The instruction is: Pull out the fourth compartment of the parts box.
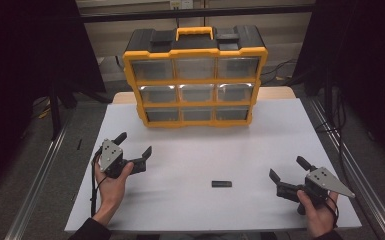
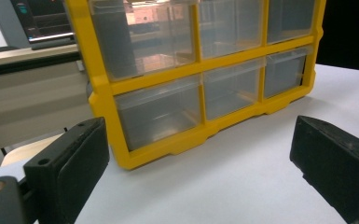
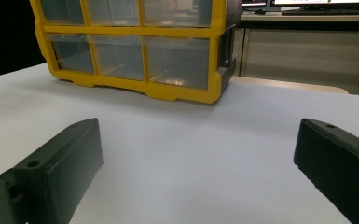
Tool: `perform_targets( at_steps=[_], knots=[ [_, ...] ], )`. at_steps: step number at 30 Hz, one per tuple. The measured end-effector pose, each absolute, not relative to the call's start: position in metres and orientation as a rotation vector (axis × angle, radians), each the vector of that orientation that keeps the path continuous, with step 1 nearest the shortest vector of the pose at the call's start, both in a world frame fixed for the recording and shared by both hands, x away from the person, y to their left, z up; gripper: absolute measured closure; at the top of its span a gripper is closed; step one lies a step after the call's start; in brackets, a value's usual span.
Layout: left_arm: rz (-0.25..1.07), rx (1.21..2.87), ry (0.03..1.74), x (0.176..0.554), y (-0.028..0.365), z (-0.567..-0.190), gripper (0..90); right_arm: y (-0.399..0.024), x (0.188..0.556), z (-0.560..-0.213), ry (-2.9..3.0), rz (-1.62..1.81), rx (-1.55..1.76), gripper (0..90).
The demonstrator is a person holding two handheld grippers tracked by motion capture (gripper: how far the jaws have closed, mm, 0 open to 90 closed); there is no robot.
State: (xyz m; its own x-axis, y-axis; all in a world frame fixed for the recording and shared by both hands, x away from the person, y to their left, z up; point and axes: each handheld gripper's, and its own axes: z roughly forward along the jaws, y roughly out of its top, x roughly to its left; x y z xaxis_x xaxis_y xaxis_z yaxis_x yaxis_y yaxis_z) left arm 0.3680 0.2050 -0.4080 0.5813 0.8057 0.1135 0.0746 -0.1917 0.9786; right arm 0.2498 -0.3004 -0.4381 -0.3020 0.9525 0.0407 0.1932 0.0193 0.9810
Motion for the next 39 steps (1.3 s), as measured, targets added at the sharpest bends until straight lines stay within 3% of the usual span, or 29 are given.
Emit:
perform_targets(
  at_steps=[39],
  knots=[
    [0.971,1.797,0.626,0.421,0.177,-0.377,2.9,-0.298,0.249,-0.437,1.591,1.348,1.177,0.7]
  ],
)
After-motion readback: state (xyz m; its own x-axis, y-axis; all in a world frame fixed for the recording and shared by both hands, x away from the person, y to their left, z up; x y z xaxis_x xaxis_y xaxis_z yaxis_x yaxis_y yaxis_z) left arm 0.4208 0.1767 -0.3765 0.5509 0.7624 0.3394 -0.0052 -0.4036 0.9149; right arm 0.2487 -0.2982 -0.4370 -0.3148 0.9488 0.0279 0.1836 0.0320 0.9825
